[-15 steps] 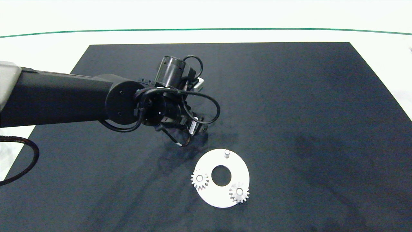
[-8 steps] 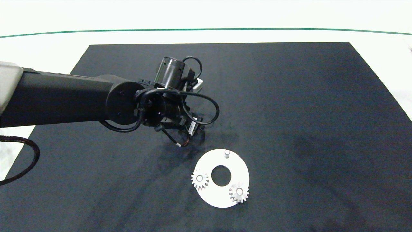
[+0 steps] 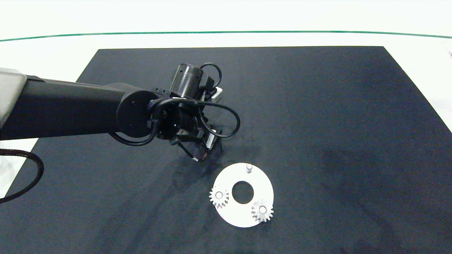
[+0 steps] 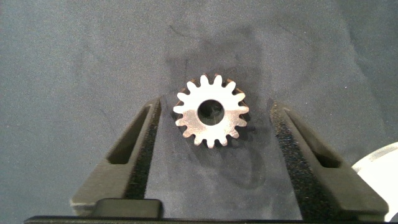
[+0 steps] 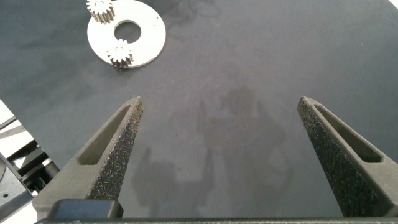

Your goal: Install three planetary gears onto the carrier pins

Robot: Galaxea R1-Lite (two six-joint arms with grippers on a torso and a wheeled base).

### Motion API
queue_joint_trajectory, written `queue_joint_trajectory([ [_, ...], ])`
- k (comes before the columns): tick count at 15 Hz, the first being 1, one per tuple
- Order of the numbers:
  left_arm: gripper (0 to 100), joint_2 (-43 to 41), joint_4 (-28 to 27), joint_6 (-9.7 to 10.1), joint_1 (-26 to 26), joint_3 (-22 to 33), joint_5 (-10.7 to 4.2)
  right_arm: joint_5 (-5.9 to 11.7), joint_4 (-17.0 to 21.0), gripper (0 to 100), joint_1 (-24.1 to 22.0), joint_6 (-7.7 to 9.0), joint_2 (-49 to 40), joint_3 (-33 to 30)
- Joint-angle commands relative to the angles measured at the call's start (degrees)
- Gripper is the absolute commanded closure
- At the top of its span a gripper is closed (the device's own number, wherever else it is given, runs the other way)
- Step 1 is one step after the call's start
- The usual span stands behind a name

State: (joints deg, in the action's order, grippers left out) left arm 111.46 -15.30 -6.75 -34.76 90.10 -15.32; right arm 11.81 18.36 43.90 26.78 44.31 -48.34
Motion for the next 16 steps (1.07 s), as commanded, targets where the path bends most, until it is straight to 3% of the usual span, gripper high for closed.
queue_joint_trajectory([
  [1, 37, 0.2, -0.1, -0.01, 0.0, 0.0, -0.15, 0.05, 0.1, 0, 0.0, 0.2, 0.2, 0.1],
  [16, 67, -0.8, 0.0, -0.01, -0.2, -1.6, -0.15, -0.04, -0.1, 0, 0.0, 0.2, 0.5, 0.3],
])
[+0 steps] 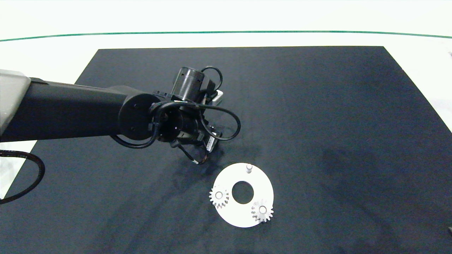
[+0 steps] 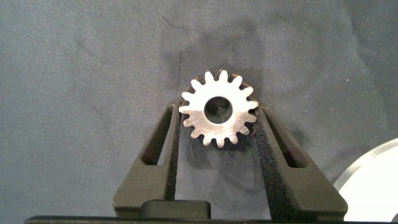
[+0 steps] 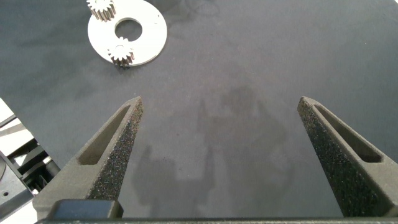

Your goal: Install three planetary gears onto the carrier pins

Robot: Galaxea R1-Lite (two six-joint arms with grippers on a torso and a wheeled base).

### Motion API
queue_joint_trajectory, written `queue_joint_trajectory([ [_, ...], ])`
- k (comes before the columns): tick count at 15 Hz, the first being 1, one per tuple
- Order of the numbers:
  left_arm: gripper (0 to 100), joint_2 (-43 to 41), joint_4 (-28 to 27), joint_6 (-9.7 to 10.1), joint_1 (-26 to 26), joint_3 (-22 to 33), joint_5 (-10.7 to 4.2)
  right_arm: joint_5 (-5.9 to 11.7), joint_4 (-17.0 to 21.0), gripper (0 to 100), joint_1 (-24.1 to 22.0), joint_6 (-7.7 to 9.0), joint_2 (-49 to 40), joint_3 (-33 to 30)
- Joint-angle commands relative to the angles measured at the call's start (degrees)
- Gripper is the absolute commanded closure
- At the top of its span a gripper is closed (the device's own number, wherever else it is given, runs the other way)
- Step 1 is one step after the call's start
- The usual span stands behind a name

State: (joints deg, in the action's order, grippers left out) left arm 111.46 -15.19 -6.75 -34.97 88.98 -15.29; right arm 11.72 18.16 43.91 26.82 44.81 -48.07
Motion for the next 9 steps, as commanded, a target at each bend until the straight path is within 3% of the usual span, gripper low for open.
queue_joint_trajectory([
  [1, 70, -1.2, -0.1, -0.01, -0.1, -0.8, -0.18, 0.06, 0.1, 0, -0.1, 0.16, -0.2, 0.0],
  [4, 76, -3.1, 2.6, 0.34, -0.1, -3.6, -0.09, 0.06, 0.1, 0, 0.0, 0.16, -0.3, 0.0],
  [7, 78, -12.5, 6.2, 0.07, -1.8, -14.4, 0.17, 0.06, 0.1, 0, 0.0, 0.16, -0.3, 0.0],
  [9, 78, -20.1, 6.3, 0.16, -6.4, -23.4, -0.01, 0.06, 0.2, 0, 0.0, 0.16, -0.3, 0.0],
])
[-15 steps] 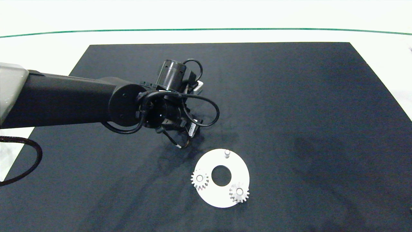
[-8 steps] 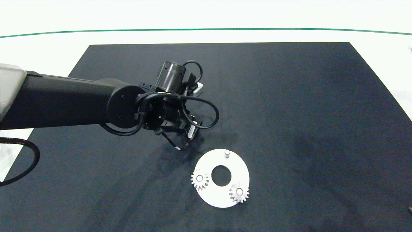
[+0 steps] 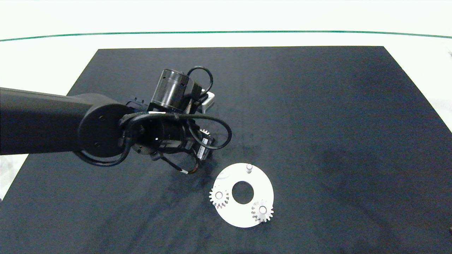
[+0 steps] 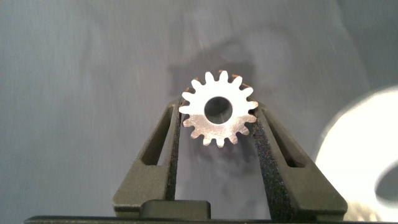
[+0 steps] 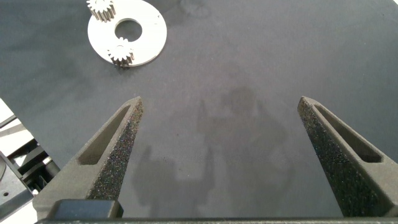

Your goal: Install three planetary gears onto the carrier pins

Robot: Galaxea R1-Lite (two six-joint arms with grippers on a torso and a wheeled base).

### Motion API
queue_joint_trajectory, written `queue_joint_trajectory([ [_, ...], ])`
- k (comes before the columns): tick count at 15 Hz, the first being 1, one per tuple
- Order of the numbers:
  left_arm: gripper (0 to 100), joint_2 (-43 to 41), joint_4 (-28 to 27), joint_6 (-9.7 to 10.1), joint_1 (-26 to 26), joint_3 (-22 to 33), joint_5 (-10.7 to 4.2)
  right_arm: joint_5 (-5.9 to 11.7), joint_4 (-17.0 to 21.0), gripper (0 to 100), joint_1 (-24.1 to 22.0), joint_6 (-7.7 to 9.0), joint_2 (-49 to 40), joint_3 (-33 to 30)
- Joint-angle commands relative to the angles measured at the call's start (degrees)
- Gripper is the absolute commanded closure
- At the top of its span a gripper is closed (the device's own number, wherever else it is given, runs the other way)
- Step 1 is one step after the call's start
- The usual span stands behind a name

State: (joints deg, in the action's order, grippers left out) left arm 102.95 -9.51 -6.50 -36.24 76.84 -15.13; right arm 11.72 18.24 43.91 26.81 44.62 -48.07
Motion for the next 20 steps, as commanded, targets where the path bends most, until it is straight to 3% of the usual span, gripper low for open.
queue_joint_trajectory([
  [1, 78, -13.7, 0.6, 0.08, -7.8, -13.5, -0.25, 0.15, 0.1, 0, -0.1, 0.18, -0.1, 0.0],
  [4, 78, -14.4, 0.5, -0.62, -11.7, -13.6, -0.78, -0.03, 0.1, 0, 0.0, 0.18, -0.8, 0.1],
  [6, 78, -11.2, 0.6, -1.32, -14.3, -12.4, -2.19, -1.17, 0.1, 0, 0.0, 0.26, -1.8, -0.1],
  [7, 78, -10.0, 0.6, -1.32, -15.4, -11.3, -2.19, -1.7, 0.1, 0, 0.1, 0.35, -2.2, -0.2],
  [10, 78, -5.1, 0.5, -2.99, -15.8, -6.3, -2.19, -5.04, 0.0, 0, 0.1, 0.7, -2.3, -0.3],
  [14, 78, -0.5, 0.5, -3.08, -16.0, -1.6, -2.19, -5.3, 0.0, 0, 0.1, 0.61, -2.2, -0.3],
  [20, 78, 3.2, 0.5, -3.08, -16.8, 1.1, -2.19, -5.3, 0.0, 0, 0.0, 0.7, -2.0, -0.2],
])
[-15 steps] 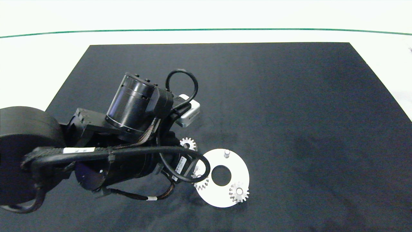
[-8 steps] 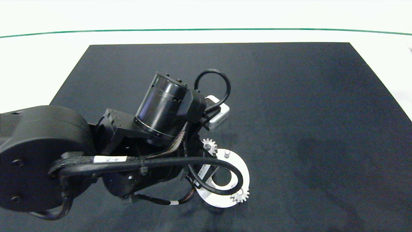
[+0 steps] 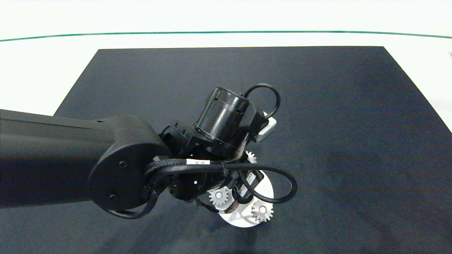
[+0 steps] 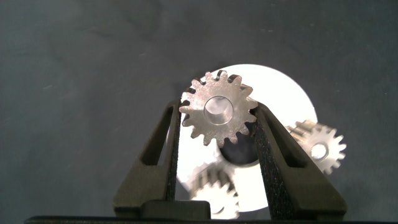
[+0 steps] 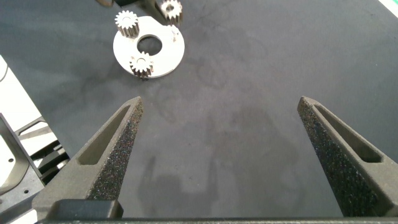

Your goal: Install three planetary gears onto the carrier pins

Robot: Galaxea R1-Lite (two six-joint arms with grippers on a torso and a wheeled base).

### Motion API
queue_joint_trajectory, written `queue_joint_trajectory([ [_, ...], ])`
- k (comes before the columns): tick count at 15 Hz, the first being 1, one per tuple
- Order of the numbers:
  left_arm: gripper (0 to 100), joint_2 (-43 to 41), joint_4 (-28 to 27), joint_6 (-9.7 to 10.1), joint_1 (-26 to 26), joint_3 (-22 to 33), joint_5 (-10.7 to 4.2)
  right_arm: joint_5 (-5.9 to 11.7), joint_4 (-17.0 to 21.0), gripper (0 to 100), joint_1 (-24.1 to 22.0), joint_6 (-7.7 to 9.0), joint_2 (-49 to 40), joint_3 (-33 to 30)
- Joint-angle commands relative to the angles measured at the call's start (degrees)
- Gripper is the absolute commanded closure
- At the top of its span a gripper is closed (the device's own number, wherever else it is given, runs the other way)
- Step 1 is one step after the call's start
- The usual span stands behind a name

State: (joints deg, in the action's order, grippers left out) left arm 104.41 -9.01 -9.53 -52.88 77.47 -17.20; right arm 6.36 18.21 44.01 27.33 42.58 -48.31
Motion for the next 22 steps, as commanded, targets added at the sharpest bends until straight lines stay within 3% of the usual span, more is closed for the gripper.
queue_joint_trajectory([
  [1, 78, 1.8, 0.0, -0.05, -0.4, 0.6, -0.11, 0.05, 0.1, 0, -0.1, 0.18, 0.1, 0.1],
  [22, 78, 1.5, 0.0, -0.57, 1.6, 0.9, -0.11, 0.32, 0.2, 0, -0.1, 0.18, 0.0, 0.1],
])
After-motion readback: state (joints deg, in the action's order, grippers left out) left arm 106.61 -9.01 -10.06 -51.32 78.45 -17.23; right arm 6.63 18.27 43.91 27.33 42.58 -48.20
